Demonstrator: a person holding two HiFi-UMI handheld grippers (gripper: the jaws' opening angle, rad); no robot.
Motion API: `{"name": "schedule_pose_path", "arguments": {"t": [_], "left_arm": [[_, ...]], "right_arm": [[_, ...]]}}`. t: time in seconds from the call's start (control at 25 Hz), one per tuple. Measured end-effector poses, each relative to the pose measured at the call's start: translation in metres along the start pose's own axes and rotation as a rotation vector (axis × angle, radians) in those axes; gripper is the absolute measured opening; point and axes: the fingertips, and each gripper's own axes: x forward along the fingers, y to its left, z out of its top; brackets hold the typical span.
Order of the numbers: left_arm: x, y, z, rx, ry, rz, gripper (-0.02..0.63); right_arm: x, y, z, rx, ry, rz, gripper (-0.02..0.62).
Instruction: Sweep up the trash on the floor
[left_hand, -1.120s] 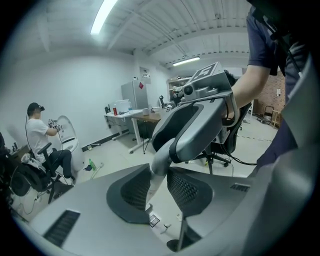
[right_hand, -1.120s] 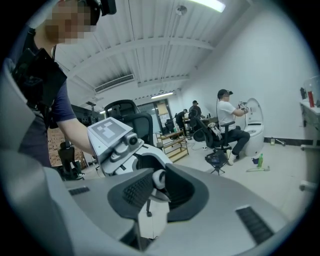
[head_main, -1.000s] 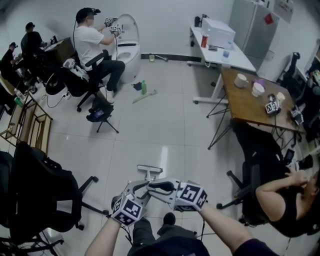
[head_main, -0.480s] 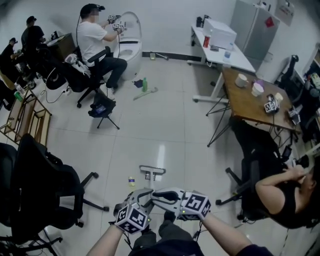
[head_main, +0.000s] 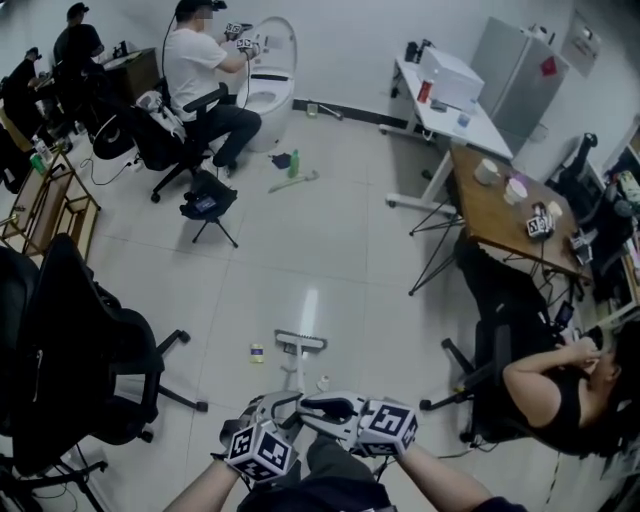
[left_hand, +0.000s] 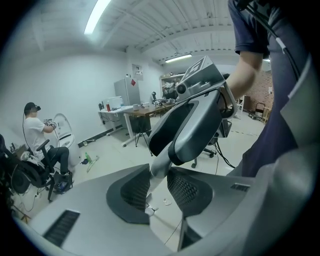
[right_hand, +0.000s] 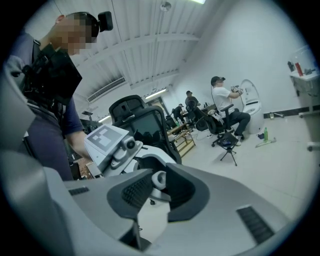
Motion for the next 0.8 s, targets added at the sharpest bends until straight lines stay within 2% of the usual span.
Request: {"name": "schedule_pose_path", "arguments": {"t": [0.16, 0.36, 0.8], "left_arm": [[-0.013, -0.005, -0.001, -0.027, -0.021, -0.007, 0.104], [-0.016, 0.001, -0.002, -0.023, -0.052, 0.003, 0.104], [-0.011, 0.067, 0.037, -0.024, -0.189, 0.086, 0.100]], "right_arm": [[0.004, 0.013, 0.000, 0.012, 0.003, 0.013, 0.095], [0.009, 0.013, 0.009, -0.006, -0.018, -0.009, 0.095], [0.020, -0.029, 0.063, -0.152, -0.042, -0.141, 0.089]]}}
